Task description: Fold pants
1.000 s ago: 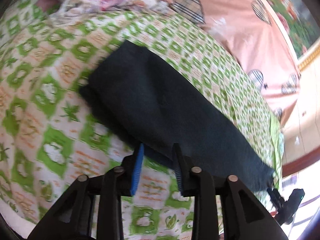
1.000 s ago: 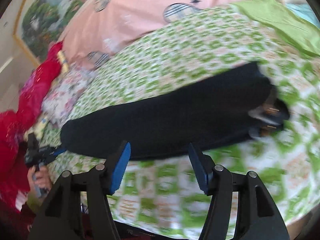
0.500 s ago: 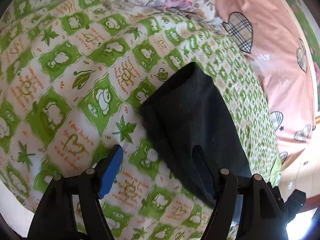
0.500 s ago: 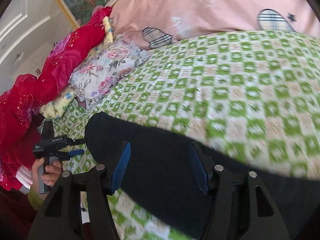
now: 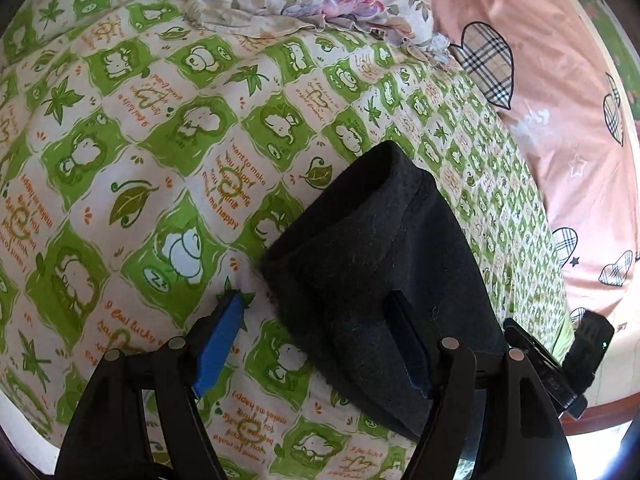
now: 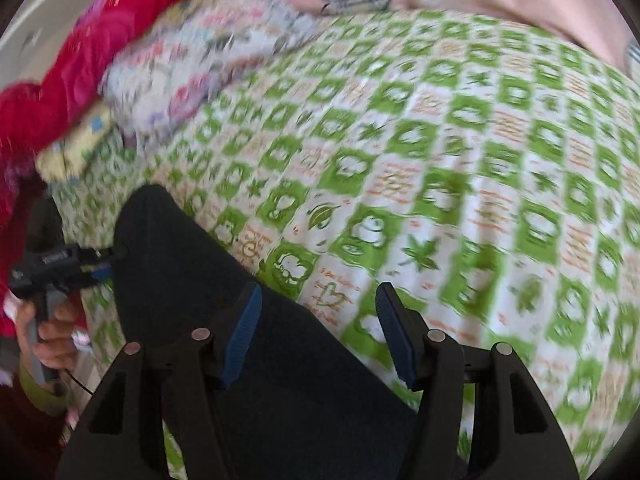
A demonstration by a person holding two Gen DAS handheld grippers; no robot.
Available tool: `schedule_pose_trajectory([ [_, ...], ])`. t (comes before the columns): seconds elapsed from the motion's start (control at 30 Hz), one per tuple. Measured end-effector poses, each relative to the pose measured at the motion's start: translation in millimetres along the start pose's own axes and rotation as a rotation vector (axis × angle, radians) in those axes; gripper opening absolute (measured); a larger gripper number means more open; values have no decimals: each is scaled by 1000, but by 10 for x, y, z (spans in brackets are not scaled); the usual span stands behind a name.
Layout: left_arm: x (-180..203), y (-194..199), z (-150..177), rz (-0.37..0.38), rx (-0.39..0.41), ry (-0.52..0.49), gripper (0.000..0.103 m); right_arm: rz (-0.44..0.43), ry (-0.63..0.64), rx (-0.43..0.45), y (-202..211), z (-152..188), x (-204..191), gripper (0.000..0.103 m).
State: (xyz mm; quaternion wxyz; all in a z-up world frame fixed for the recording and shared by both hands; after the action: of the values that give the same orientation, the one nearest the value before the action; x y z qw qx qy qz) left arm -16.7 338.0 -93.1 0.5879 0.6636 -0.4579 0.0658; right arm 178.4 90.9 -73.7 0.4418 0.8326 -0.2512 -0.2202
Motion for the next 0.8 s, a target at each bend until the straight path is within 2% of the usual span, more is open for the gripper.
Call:
schedule_pose_trajectory([
  [0.13, 24, -21, 19, -19, 15, -43, 72, 11, 111, -69, -156, 121, -151, 45],
  [0.27, 93, -77, 34, -61, 33, -100, 71, 6, 191, -101, -161, 165, -266, 40],
  [0.33, 145, -111, 41, -86, 45, -138, 61, 6, 222, -113, -182, 165, -292, 35],
  [0.37, 183, -140, 51, -91, 43, -162, 52, 0, 229, -118, -194, 163, -304, 32],
  [0.43, 216, -146, 60, -100, 53, -190, 40, -3, 235, -120, -198, 143, -333, 24],
  [0.47, 233, -133, 64, -86, 55, -199, 28, 10, 243, -112, -179, 145, -341, 22],
  [0.5, 243, -110, 68, -62, 56, -204, 23, 30, 254, -98, -165, 136, -373, 18],
  [0.57, 267, -10, 71, -17, 75, -211, 19, 78, 274, -54, -74, 135, -405, 14],
  [0.7, 367, 324, 102, 105, 128, -237, 18, 220, 325, 105, 278, 58, -528, 10],
  [0.8, 542, 677, 142, 203, 196, -318, 18, 346, 348, 224, 541, -43, -577, 9],
])
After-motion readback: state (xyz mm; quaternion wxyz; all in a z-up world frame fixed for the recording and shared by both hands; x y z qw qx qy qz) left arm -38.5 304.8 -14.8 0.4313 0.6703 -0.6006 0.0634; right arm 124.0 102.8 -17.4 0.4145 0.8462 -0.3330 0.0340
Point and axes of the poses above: each gripper's, at about its wrist camera, not at the fingertips, and y roughly against the way its jaws point, x to its right, z to its underside, the point moved 7 cm from there along -y, roughly the way its jaws point, and after that the axes turned 9 degrees about z, right-handed, at the moved point
